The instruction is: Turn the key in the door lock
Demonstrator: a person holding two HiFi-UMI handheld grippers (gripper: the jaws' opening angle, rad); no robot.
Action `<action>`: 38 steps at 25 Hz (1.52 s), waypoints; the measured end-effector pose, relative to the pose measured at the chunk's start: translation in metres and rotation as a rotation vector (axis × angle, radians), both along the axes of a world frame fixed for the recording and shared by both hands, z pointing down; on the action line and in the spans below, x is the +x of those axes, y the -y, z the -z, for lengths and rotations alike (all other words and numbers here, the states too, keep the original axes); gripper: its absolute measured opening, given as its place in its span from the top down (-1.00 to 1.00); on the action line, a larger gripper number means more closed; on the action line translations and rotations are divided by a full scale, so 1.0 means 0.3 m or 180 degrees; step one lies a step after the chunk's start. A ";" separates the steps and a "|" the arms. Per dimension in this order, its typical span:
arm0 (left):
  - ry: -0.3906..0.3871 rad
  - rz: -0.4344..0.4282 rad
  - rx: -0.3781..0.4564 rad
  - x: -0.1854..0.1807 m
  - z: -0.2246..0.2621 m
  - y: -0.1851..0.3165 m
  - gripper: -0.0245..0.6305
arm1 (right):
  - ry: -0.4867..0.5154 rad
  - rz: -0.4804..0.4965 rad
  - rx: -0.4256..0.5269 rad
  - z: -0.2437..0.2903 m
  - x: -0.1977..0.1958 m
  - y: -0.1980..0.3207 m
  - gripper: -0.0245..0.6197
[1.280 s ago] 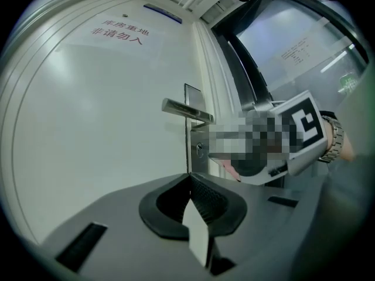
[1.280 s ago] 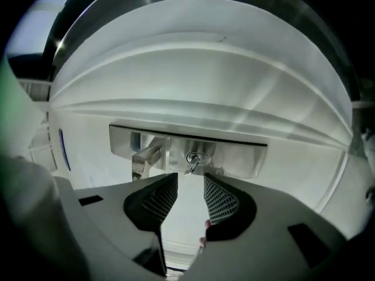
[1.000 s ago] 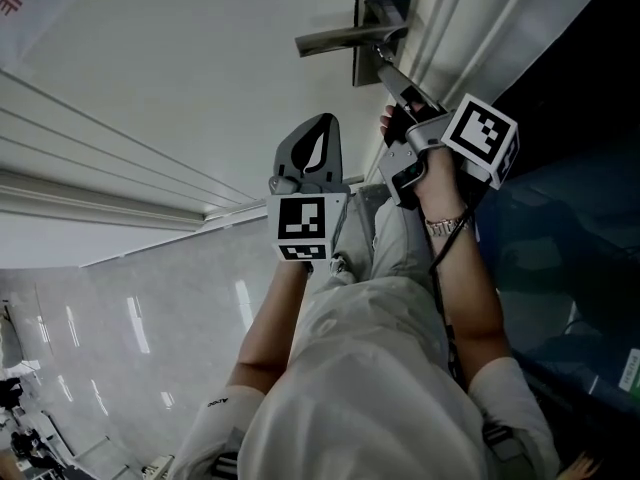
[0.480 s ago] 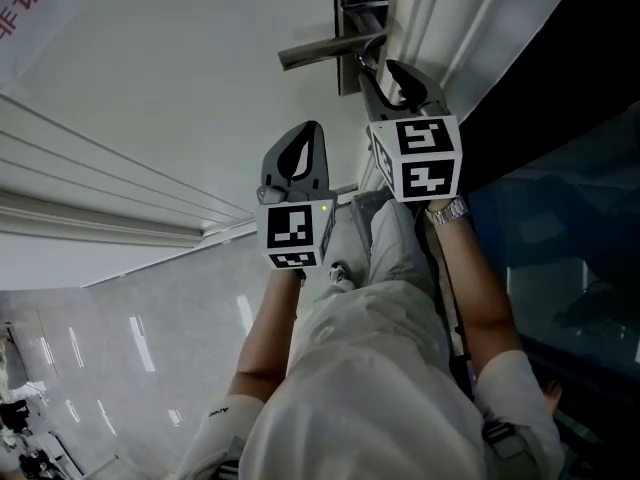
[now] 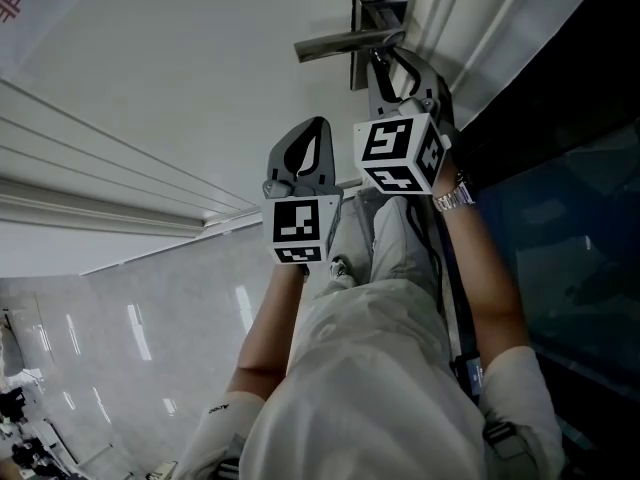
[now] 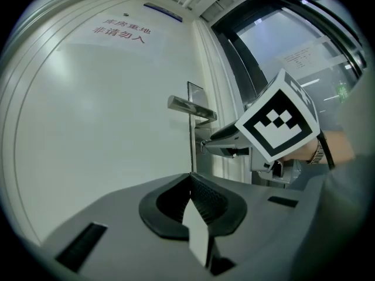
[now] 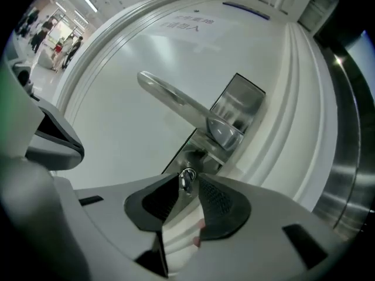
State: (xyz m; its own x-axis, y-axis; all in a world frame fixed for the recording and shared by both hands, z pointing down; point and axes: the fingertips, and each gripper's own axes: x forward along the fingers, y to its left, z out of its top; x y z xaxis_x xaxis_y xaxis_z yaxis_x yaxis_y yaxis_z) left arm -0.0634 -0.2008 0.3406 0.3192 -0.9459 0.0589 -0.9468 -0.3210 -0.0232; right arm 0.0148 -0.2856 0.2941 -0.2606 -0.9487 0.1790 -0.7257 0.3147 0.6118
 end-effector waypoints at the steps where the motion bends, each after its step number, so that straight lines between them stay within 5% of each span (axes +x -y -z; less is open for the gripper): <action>1: 0.0001 0.0002 -0.0004 0.000 -0.003 0.000 0.90 | -0.0055 -0.0015 0.0043 0.002 0.001 0.005 0.61; 11: -0.0009 0.0010 -0.0024 0.003 -0.014 -0.001 0.90 | -0.0328 -0.0075 0.0172 -0.008 -0.014 0.015 0.83; 20: 0.0010 0.0003 -0.0033 0.014 -0.015 -0.004 0.90 | 0.0187 -0.0098 0.0026 0.001 -0.007 0.014 0.89; 25: 0.0017 0.0023 -0.0036 0.012 -0.013 -0.008 0.90 | 0.0787 -0.0066 -0.0200 0.005 -0.004 0.016 0.89; 38: 0.0042 0.0034 -0.0025 0.026 -0.004 -0.005 0.90 | 0.3037 -0.0059 -0.1244 -0.008 0.040 0.031 0.89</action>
